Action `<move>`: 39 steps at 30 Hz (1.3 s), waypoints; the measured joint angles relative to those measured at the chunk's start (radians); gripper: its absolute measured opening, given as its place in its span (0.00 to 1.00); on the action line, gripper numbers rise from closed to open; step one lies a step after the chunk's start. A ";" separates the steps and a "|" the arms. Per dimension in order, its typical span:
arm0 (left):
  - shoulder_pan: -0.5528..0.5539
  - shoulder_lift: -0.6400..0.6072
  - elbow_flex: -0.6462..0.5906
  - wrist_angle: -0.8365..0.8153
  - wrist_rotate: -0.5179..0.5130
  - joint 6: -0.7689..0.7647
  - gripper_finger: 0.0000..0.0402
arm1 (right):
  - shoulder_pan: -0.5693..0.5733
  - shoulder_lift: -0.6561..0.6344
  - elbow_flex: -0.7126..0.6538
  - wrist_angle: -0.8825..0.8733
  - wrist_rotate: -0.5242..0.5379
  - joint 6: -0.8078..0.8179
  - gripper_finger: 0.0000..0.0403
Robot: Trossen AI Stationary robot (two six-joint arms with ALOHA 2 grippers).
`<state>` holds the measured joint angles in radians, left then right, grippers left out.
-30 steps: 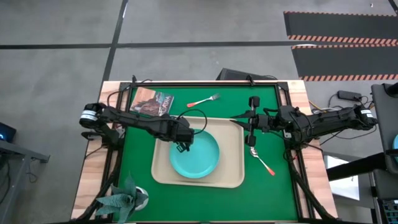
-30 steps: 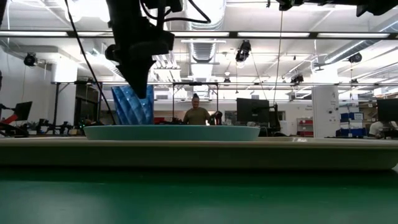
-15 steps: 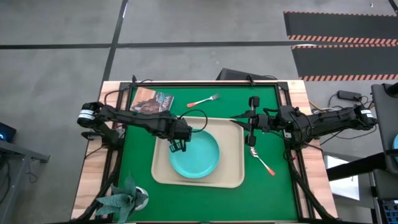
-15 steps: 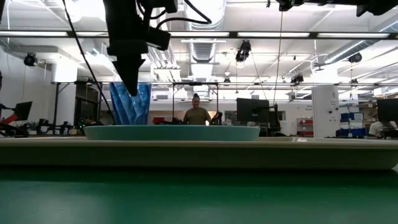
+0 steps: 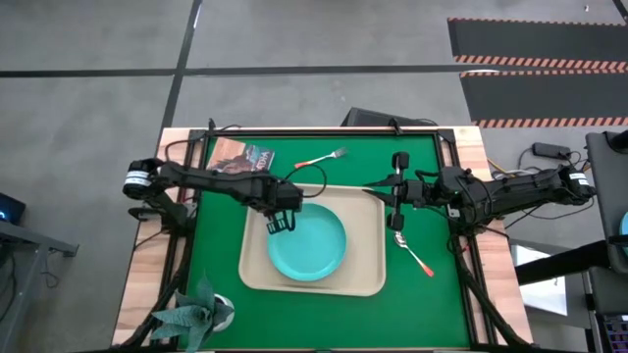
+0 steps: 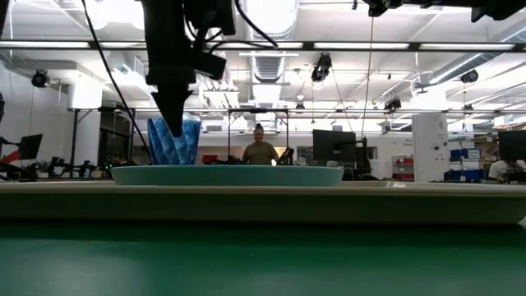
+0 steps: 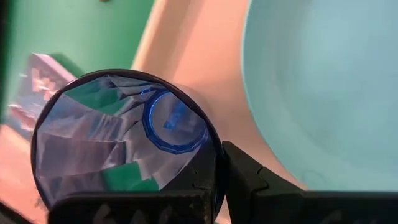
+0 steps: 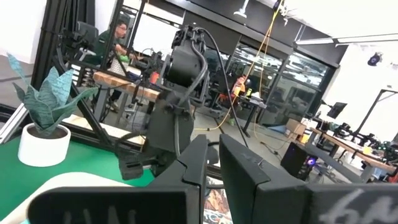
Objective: Pick and place plate/cup/fork/spoon on tray
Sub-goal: Put the blue glass on the white tray to the top left of the blue plate
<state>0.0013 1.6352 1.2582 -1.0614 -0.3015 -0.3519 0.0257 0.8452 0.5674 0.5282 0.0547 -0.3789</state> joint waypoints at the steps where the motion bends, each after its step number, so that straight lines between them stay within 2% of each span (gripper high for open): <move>1: 0.001 0.000 -0.009 0.008 0.013 0.000 0.00 | 0.000 0.000 0.000 0.000 0.000 0.000 0.08; 11: -0.001 -0.002 -0.022 0.007 0.025 -0.006 0.01 | 0.000 0.000 0.000 0.000 0.000 -0.005 0.08; 29: 0.000 -0.009 -0.014 0.002 0.029 0.025 0.14 | 0.000 0.000 0.000 0.000 0.000 -0.003 0.08; 39: -0.006 -0.140 -0.012 -0.056 0.023 0.024 0.18 | 0.000 0.000 0.000 0.000 0.000 -0.002 0.08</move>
<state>-0.0044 1.4951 1.2463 -1.1171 -0.2789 -0.3278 0.0257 0.8452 0.5674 0.5285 0.0544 -0.3807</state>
